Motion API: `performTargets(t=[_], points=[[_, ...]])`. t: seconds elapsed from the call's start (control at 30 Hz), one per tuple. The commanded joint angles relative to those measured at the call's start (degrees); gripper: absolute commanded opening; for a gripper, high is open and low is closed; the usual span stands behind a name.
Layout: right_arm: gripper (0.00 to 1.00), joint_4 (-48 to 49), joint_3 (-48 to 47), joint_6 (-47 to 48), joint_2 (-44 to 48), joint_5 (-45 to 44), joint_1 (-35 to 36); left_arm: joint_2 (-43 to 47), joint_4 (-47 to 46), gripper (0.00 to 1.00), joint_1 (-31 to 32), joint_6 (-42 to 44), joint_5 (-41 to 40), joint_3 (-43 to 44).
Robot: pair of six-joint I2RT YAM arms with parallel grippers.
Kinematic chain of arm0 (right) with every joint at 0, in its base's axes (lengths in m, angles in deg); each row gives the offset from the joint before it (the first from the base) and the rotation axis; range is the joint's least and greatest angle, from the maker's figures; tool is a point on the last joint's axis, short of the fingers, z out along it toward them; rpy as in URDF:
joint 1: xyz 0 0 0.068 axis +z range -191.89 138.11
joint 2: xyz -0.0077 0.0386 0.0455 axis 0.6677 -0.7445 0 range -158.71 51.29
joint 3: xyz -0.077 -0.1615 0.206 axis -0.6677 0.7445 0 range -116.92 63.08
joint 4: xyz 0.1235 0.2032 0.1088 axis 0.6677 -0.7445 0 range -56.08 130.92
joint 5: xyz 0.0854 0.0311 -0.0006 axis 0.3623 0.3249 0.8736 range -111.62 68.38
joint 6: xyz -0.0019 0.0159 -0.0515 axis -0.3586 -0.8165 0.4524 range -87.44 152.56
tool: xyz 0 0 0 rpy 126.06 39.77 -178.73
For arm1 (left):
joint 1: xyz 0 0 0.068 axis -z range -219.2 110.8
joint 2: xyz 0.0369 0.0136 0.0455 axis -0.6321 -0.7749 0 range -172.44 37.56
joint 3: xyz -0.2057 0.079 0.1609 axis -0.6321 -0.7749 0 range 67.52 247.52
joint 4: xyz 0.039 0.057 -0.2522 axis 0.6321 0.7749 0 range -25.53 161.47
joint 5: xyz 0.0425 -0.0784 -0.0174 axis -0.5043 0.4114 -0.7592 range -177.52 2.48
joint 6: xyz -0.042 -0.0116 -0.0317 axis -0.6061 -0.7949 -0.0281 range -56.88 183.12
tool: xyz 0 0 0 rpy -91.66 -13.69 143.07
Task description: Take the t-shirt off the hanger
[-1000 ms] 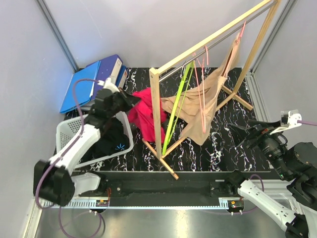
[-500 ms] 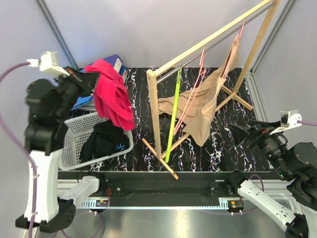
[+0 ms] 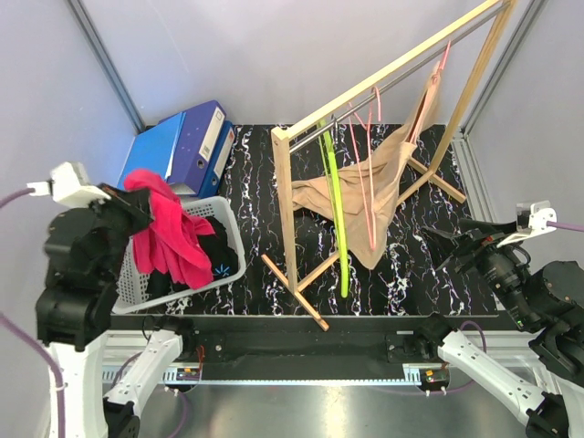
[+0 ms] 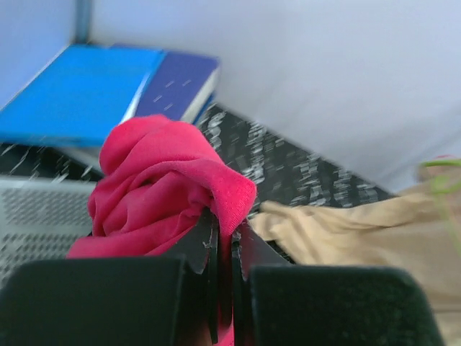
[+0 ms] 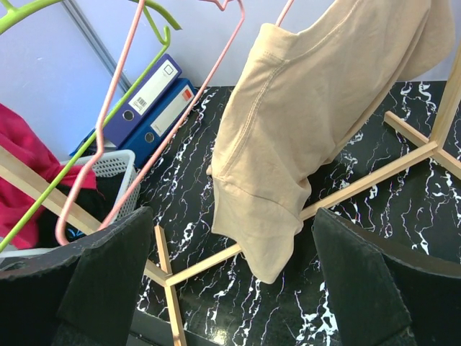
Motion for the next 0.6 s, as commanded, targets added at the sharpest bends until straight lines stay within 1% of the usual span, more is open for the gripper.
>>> performTargets(t=[0.0, 0.03, 0.17, 0.23, 0.3, 0.33, 0.43, 0.5, 0.53, 0.57], points=[[1.0, 0.79, -1.36, -0.08, -0.55, -1.2, -0.11, 1.71, -1.04, 0.0, -0.25, 0.36, -8.7, -10.8], [1.0, 0.61, -1.28, -0.43, -0.37, -1.55, -0.11, 1.71, -1.74, 0.0, -0.25, 0.01, -9.58, -16.48], [1.0, -0.7, -2.5, -1.84, 0.86, -4.97, -0.12, 0.31, -2.63, 0.0, -0.69, -4.98, -11.6, -25.3], [1.0, -1.93, -3.38, -2.45, 1.65, -6.55, -0.11, -0.4, -4.73, 0.02, -1.74, -6.92, -12.14, -29.95], [1.0, -2.37, -4.7, -2.89, 2.09, -8.93, -0.11, -1.79, -5.79, 0.03, -3.67, -8.42, -10.48, -31.91], [1.0, -2.81, -5.49, -2.98, 2.18, -10.42, -0.2, -2.07, -6.05, 0.06, -4.29, -9.91, -9.51, -33.92], [1.0, -4.3, -7.16, -3.07, 1.92, -13.41, -0.11, -1.64, -6.76, 0.09, -6.49, -11.59, -6.87, -35.69], [1.0, -4.92, -7.86, -3.86, 1.13, -14.73, -0.11, -0.49, -7.29, 0.23, -6.84, -10.81, -6.6, -35.35], [1.0, -5.45, -8.48, -4.12, 0.78, -15.69, -0.11, 0.91, -6.94, 0.33, -6.93, -9.76, -6.77, -34.82], [1.0, -5.54, -8.66, -5.0, 0.25, -16.31, -0.11, 1.62, -6.76, 0.59, -6.93, -9.23, -7.12, -33.16]])
